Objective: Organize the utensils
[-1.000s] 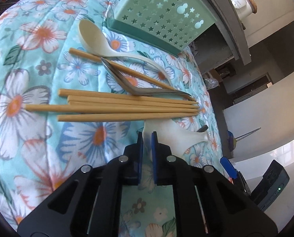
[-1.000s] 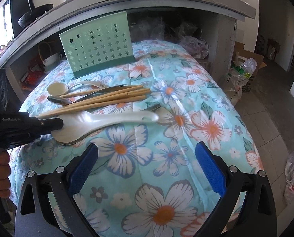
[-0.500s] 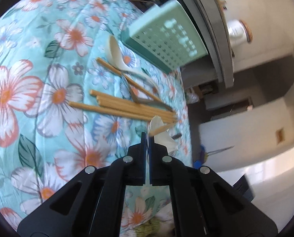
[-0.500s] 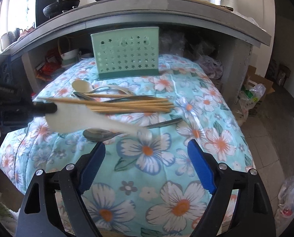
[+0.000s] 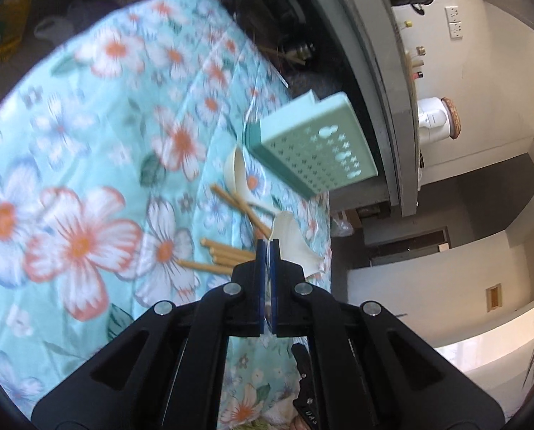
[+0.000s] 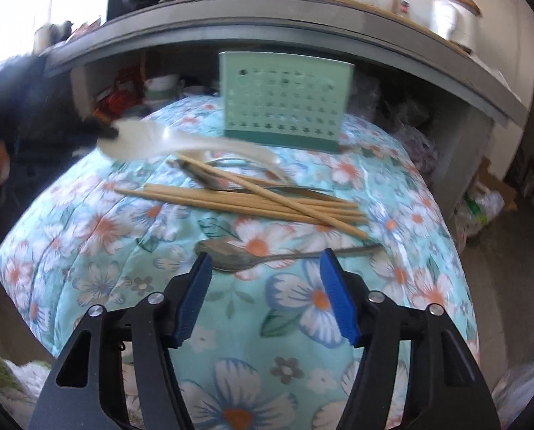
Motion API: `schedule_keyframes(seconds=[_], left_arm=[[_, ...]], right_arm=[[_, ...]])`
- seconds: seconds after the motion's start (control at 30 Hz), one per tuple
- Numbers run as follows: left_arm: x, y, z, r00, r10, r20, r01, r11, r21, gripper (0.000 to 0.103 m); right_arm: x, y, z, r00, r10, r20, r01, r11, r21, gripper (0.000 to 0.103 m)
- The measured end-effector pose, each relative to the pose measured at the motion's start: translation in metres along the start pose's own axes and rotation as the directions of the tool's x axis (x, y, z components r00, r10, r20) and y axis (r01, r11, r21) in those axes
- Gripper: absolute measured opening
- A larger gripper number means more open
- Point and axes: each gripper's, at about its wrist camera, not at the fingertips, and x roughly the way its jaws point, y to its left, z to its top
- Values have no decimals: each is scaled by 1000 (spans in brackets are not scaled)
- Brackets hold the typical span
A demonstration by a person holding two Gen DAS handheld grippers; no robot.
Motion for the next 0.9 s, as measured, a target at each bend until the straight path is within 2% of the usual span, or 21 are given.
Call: schedule_keyframes(seconds=[0.17, 0.4, 0.5, 0.53, 0.73, 0.9], left_arm=[[-22, -2, 7, 995, 53, 82, -59, 995, 74, 1], [-29, -2, 13, 988, 86, 125, -99, 990, 103, 1], [-31, -2, 14, 987, 93, 132, -106, 990, 98, 1], [-32, -1, 14, 986, 95, 136, -109, 989, 96, 1], [-38, 3, 17, 979, 124, 161, -140, 986, 92, 1], [-45, -4, 22, 973, 126, 192, -149, 982, 112, 1]], right_arm=[[23, 37, -3, 996, -58, -66, 42, 975, -216, 44], [40, 68, -2, 985, -165, -45, 135, 913, -385, 29], [49, 73, -1, 982, -177, -59, 140, 907, -397, 16], [52, 75, 0, 981, -185, -57, 147, 904, -401, 15], [48, 78, 0, 977, -209, -32, 181, 902, -392, 11], [21, 66, 11, 982, -187, 12, 182, 934, -307, 7]])
